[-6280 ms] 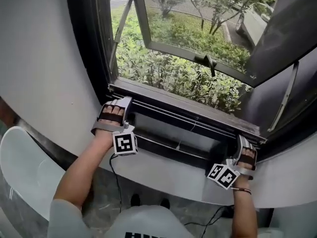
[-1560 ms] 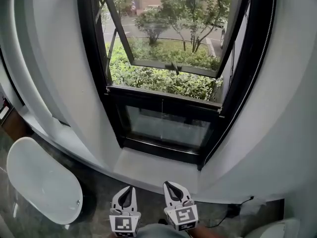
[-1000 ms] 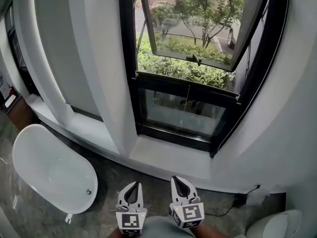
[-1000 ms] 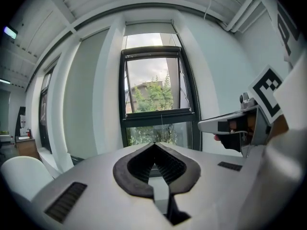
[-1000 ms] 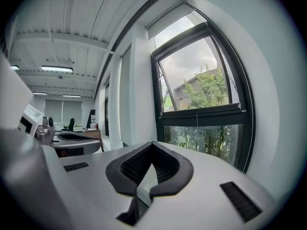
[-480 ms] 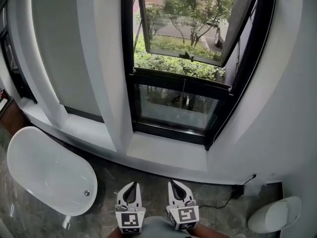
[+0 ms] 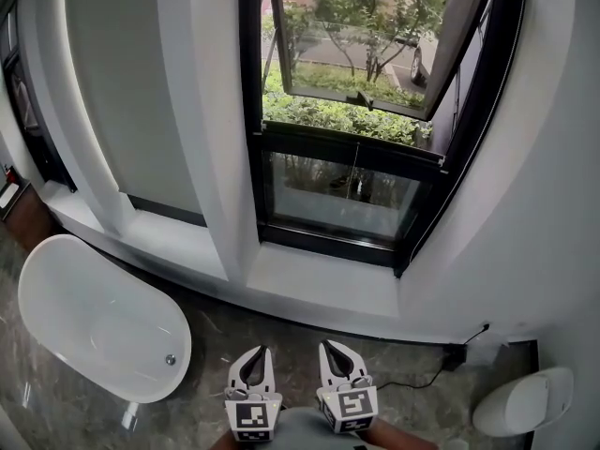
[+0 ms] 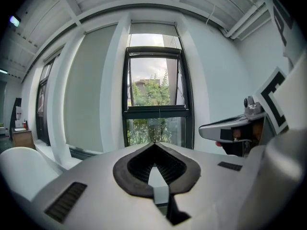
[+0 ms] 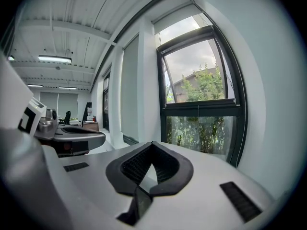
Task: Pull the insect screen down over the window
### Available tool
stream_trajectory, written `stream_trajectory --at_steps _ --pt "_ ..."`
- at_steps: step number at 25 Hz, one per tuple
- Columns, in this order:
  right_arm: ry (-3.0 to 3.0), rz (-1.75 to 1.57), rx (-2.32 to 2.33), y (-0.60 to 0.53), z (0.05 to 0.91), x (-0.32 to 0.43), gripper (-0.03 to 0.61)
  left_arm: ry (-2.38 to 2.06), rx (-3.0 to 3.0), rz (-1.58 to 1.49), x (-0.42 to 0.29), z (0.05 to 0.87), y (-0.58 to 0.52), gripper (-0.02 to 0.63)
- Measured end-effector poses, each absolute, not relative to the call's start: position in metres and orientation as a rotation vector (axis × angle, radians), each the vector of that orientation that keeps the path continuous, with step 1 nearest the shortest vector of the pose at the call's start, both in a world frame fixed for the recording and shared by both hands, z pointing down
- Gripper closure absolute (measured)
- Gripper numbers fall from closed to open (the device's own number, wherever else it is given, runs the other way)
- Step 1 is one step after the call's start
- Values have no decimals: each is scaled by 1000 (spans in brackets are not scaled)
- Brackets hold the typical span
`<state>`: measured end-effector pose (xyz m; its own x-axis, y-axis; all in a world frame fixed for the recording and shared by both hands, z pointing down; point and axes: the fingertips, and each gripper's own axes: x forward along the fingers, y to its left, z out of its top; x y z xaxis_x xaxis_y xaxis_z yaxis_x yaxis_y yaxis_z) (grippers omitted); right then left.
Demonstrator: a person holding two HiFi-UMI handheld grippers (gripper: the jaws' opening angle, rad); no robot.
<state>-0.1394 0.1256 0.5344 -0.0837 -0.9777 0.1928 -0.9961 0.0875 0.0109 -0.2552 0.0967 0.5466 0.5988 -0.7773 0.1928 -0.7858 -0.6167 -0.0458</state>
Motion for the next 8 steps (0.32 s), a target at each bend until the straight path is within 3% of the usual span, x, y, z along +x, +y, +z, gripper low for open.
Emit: stream_trajectory --at_steps 8 --pt "-2183 180 2018 139 541 -134 575 -1323 2760 232 -246 544 106 601"
